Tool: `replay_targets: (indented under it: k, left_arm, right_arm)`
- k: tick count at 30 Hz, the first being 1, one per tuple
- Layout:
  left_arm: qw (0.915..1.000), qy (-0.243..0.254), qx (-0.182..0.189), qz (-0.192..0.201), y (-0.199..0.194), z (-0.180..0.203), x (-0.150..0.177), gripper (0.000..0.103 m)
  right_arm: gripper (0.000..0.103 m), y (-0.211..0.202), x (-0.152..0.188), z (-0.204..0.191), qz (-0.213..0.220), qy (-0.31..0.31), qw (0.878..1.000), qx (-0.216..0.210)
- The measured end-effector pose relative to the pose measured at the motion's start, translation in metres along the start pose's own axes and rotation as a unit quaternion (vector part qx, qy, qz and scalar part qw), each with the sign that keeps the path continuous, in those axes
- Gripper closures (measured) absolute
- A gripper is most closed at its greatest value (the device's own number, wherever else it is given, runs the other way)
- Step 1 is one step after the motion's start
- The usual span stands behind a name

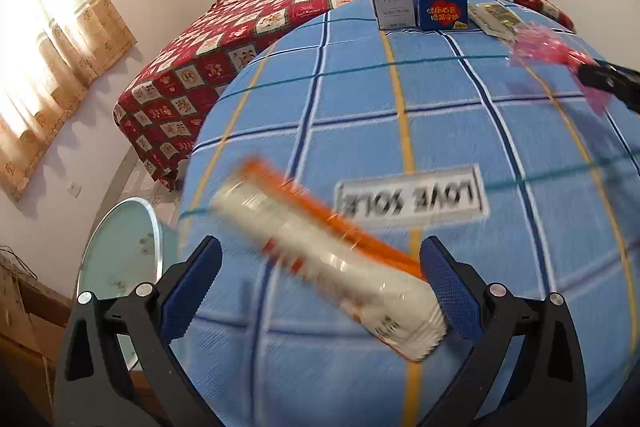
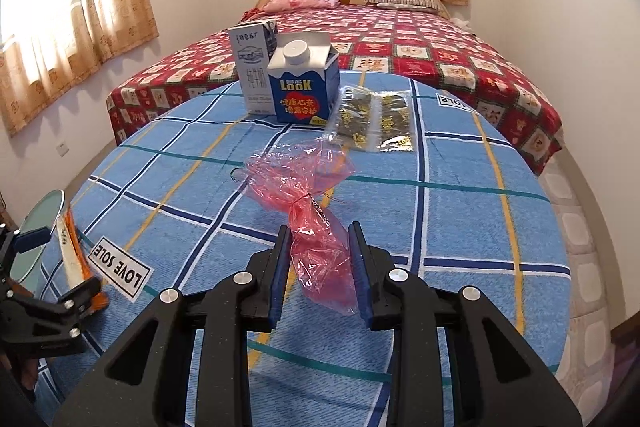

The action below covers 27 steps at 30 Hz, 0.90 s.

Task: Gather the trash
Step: 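Grasp the white and orange snack wrappers with the left tool and lift them, then carry the wrappers and pink bag over the wastebasket with both tools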

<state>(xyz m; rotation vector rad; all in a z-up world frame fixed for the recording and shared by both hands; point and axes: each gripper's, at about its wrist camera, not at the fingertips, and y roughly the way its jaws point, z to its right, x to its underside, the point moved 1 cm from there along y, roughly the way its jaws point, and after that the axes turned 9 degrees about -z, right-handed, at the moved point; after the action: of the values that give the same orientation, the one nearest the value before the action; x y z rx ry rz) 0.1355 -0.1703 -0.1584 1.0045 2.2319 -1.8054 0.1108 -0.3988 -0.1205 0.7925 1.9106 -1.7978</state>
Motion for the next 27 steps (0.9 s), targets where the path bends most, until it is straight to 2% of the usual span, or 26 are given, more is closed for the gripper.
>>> replay_targets:
  k: [3, 7, 13, 14, 15, 17, 18, 20, 23, 27]
  left_arm:
    - [0.9997, 0.021, -0.003, 0.007, -0.01, -0.014, 0.02, 0.006]
    - [0.9997, 0.021, -0.009, 0.013, -0.012, -0.029, 0.028, 0.006]
    - [0.9996, -0.021, 0.007, 0.019, -0.004, -0.041, 0.027, 0.007]
    - [0.9993, -0.031, 0.015, 0.018, -0.003, -0.043, 0.027, 0.018]
    - [0.9983, -0.041, 0.039, 0.011, 0.0, -0.046, 0.027, 0.032]
    - [0.9965, -0.05, 0.066, 0.007, 0.002, -0.05, 0.027, 0.041]
    - [0.9954, -0.05, 0.082, 0.007, 0.002, -0.051, 0.027, 0.057]
    - [0.9943, -0.049, 0.095, 0.008, 0.002, -0.052, 0.027, 0.072]
    - [0.9928, -0.048, 0.109, 0.009, 0.002, -0.053, 0.027, 0.081]
    - [0.993, -0.056, 0.102, 0.017, -0.002, -0.064, 0.029, 0.084]
  right_arm:
    - [0.073, 0.001, 0.0, -0.007, -0.001, -0.007, 1.0, -0.002]
    - [0.073, 0.002, 0.0, -0.018, -0.002, -0.013, 1.0, -0.006]
    - [0.073, 0.002, 0.003, -0.039, -0.005, -0.032, 0.999, -0.012]
    - [0.073, 0.002, 0.004, -0.042, -0.005, -0.034, 0.999, -0.013]
    - [0.073, 0.002, 0.006, -0.046, -0.007, -0.038, 0.999, -0.015]
    - [0.073, 0.001, 0.007, -0.052, -0.006, -0.042, 0.999, -0.016]
    - [0.073, -0.001, 0.008, -0.054, -0.005, -0.043, 0.999, -0.017]
    - [0.073, -0.001, 0.01, -0.061, -0.006, -0.049, 0.999, -0.023]
    - [0.073, -0.001, 0.011, -0.072, -0.007, -0.057, 0.998, -0.032]
    - [0.073, 0.0, 0.013, -0.088, -0.009, -0.07, 0.997, -0.043]
